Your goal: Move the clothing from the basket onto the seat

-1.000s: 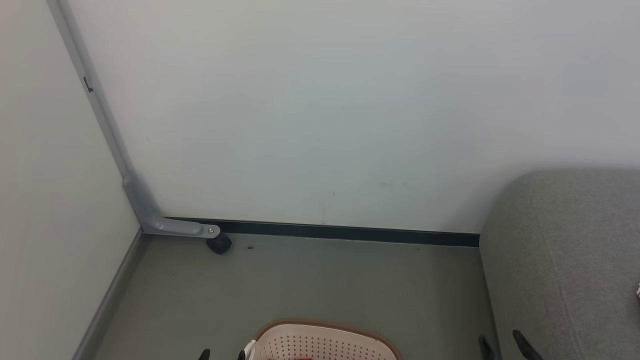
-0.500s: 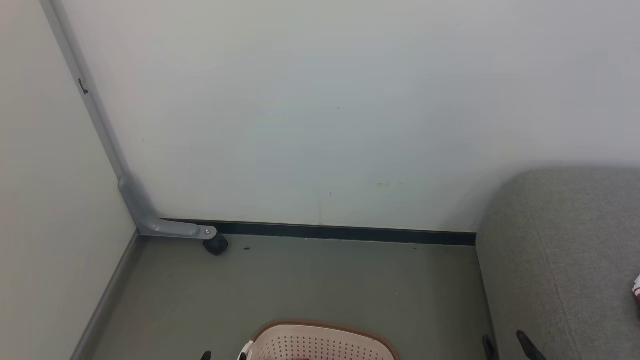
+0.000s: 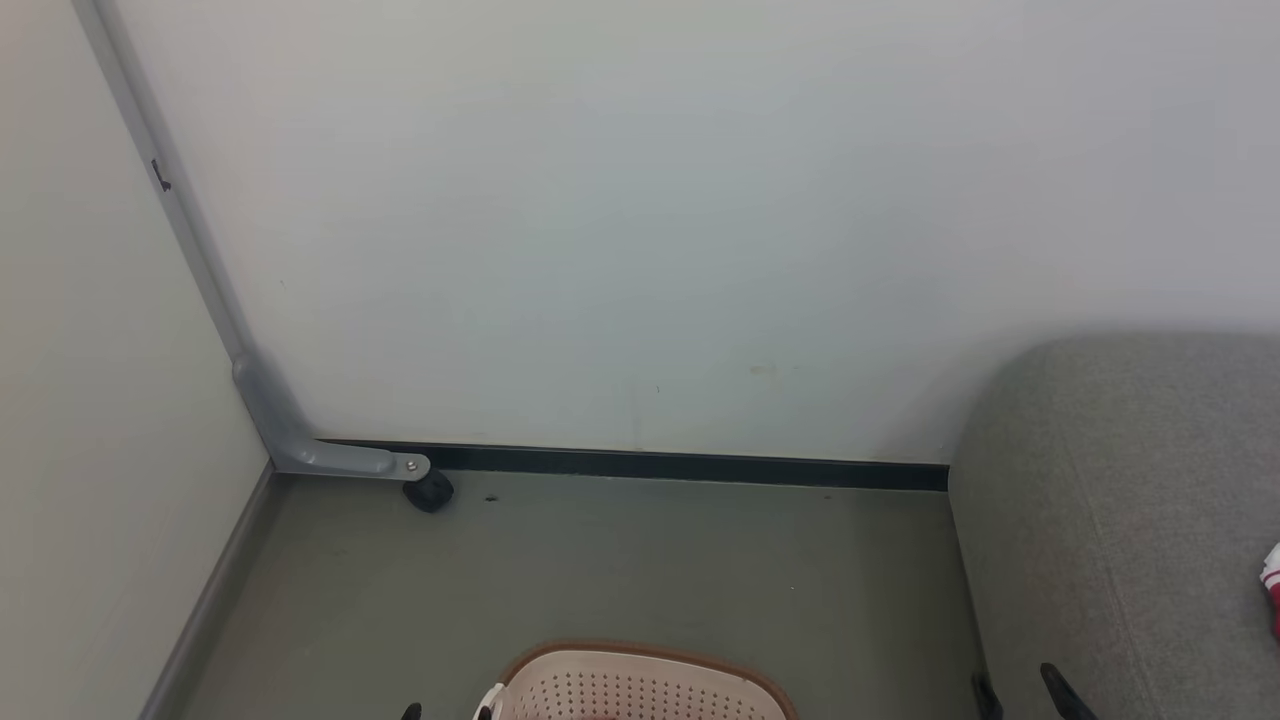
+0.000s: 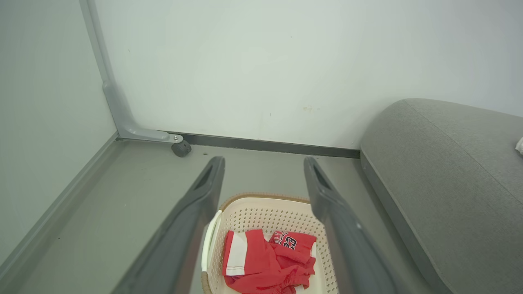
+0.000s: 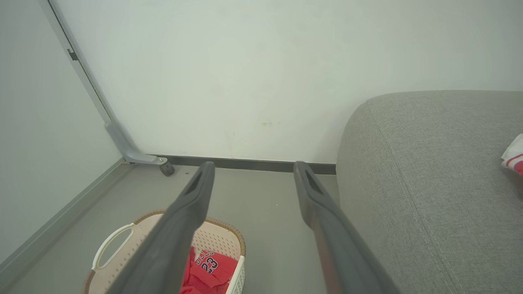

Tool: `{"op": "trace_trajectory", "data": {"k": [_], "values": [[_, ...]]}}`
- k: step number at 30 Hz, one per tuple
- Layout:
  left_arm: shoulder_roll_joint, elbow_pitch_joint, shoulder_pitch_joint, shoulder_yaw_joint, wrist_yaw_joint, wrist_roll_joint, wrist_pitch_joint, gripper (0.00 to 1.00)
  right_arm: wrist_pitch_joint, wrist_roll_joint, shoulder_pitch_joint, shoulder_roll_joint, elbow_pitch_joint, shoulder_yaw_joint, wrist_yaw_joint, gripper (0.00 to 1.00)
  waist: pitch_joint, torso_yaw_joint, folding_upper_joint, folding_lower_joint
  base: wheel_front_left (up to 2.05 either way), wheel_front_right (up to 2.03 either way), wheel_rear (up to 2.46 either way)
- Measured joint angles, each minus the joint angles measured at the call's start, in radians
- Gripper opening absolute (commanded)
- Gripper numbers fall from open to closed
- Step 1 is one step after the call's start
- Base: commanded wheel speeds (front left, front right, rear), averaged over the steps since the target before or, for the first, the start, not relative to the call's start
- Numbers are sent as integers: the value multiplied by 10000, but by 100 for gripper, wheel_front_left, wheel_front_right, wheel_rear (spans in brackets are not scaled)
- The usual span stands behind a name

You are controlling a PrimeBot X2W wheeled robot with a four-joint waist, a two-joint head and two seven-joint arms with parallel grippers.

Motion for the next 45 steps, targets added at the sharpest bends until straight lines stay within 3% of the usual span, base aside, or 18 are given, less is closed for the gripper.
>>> {"op": "trace_trajectory", "data": {"k": [6,17,27,45], "values": [[-6,-13,18,121,-12,0,0,100,0,-75,-17,19,79,-84,-15,100,42,-97,0,0,0,0,0],[-17,-144,174,207,-100,117,0,100,0,-178,-5,92,209,-293,-477,100,435,-535,0,0,0,0,0],[79,-339,2,67,-353,433,0,100,0,-397,-35,213,79,-387,-807,100,1512,-977,0,1,0,0,0],[1244,288,-1827,-199,-537,1214,0,100,0,-688,-1125,694,-102,-79,-878,100,4127,-2370,1,3,0,0,0]]}}
